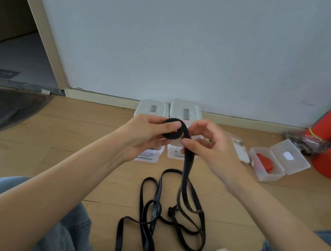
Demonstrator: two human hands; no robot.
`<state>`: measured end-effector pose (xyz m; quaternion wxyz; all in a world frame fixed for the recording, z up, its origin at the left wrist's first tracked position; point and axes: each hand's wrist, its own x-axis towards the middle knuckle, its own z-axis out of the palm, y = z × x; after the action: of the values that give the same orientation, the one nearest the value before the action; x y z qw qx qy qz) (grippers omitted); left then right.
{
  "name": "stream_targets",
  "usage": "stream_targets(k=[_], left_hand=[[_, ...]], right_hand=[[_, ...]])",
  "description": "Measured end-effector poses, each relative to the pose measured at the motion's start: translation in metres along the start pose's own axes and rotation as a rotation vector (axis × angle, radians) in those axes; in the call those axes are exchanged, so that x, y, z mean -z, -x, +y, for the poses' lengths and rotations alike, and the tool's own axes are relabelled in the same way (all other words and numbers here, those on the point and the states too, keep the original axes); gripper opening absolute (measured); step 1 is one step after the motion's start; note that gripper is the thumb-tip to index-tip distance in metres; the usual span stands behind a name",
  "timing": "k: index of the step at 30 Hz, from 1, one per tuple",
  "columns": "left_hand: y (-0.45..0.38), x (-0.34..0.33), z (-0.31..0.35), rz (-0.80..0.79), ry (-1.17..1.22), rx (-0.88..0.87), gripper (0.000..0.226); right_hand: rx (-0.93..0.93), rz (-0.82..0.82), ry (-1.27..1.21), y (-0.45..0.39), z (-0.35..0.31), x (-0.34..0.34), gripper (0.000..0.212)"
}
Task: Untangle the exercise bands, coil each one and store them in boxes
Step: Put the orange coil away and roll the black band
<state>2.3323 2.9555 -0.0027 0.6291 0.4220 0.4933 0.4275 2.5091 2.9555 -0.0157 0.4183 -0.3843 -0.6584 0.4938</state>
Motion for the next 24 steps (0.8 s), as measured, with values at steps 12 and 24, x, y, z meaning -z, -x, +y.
stream_targets(k=[12, 24], left_hand=[[-0.001, -0.004, -0.001, -0.109, -0.812, -0.197, 0.017], [-0.001, 0.002, 0.001, 0.126, -0.087, -0.158, 0.021]], right_hand=[[0.112, -0.112, 0.554, -0.001, 0.002, 0.007, 0.033], [-0.128, 0.032, -0.07, 0.0, -0.004, 0.003, 0.024]])
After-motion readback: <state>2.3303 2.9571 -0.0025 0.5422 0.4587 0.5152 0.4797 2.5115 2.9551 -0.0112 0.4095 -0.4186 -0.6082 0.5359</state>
